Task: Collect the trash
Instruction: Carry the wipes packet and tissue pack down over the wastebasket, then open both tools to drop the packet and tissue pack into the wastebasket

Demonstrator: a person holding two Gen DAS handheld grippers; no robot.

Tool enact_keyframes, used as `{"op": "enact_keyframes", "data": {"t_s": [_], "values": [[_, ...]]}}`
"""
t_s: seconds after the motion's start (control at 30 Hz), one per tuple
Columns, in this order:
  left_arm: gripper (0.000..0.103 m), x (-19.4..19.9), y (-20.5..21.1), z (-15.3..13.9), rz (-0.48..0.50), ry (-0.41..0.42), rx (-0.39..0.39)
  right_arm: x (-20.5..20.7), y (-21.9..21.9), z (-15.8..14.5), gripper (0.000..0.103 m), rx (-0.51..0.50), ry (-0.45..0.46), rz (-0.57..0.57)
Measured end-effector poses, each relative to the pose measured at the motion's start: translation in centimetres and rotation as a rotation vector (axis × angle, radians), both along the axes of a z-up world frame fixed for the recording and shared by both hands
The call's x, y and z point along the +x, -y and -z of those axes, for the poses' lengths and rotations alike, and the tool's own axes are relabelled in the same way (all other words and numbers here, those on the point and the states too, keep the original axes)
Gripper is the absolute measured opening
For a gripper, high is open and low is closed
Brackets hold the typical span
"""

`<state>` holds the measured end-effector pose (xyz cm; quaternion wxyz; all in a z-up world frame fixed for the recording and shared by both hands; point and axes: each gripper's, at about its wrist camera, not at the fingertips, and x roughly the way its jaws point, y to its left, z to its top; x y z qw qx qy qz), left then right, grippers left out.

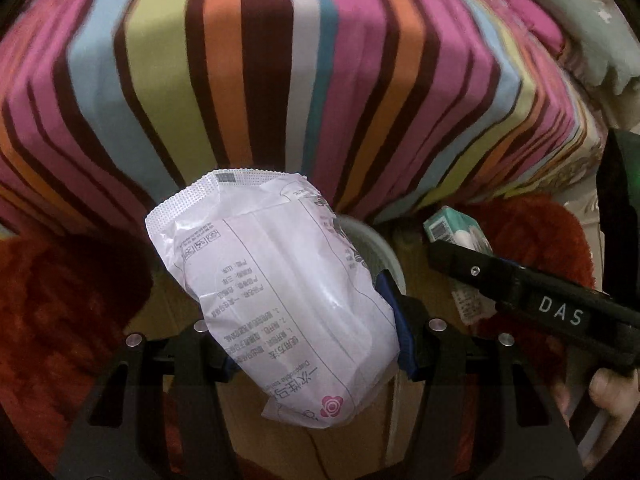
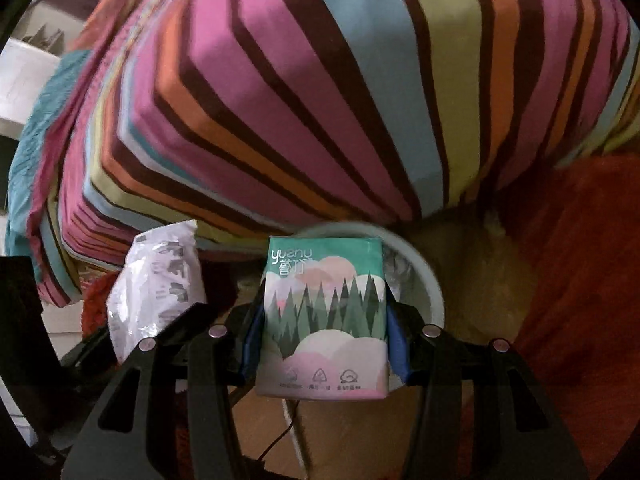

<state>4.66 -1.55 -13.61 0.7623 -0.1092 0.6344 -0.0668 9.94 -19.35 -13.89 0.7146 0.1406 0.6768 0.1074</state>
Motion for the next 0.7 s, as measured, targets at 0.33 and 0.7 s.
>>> {"op": "enact_keyframes", "data": {"t_s": [0.33,0.7], "values": [[0.057,-0.1,1.1,4.5,0.059,-0.184,0.024,-0.2,0.6,4.6,0.048,0.020,-0.192,0.041],[0.057,0.4,1.0,9.1,0.024,-0.344,0.004,-0.4,0.1,8.6,0.048,-0.002,-0.330,0.058]]}}
